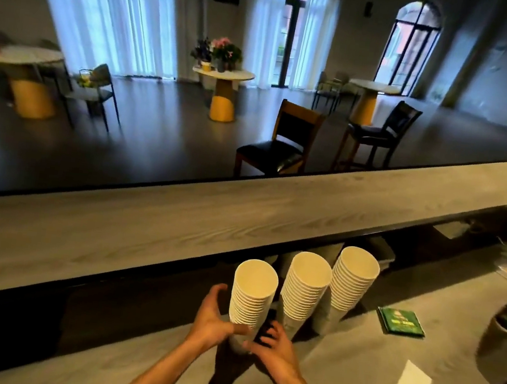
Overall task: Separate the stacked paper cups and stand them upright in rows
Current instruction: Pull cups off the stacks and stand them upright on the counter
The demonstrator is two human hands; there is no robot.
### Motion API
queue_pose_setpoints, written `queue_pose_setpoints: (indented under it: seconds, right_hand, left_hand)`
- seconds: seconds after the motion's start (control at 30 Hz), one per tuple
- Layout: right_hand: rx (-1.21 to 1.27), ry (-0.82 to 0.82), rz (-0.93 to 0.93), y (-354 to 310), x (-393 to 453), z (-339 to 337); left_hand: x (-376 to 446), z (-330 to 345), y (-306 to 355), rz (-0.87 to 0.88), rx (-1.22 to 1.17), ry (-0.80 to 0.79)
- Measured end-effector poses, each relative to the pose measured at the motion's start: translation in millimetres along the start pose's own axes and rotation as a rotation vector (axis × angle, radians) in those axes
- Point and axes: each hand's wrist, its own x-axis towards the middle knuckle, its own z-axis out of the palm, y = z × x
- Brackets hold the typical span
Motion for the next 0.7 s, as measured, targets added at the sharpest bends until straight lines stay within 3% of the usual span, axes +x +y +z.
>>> queue_pose_setpoints:
  seconds: [0.27,0.47,0.7]
  right_hand:
    - [-0.198,-0.088,-0.108,5.6,32.6,11.6]
    - [-0.216,-0.035,-0.135,0.9,33.7,8.3]
    - [-0.308,-0.109,-0.309,-22.9,-20.5,39.2]
  left_hand:
    - [2.8,20.8,2.4,0.015,0.064,0.105]
    - [0.4,18.2,19.6,0.035,0.113,0.091]
    - [-28.5,-55.3,15.6,0.041,-0.085,0.027]
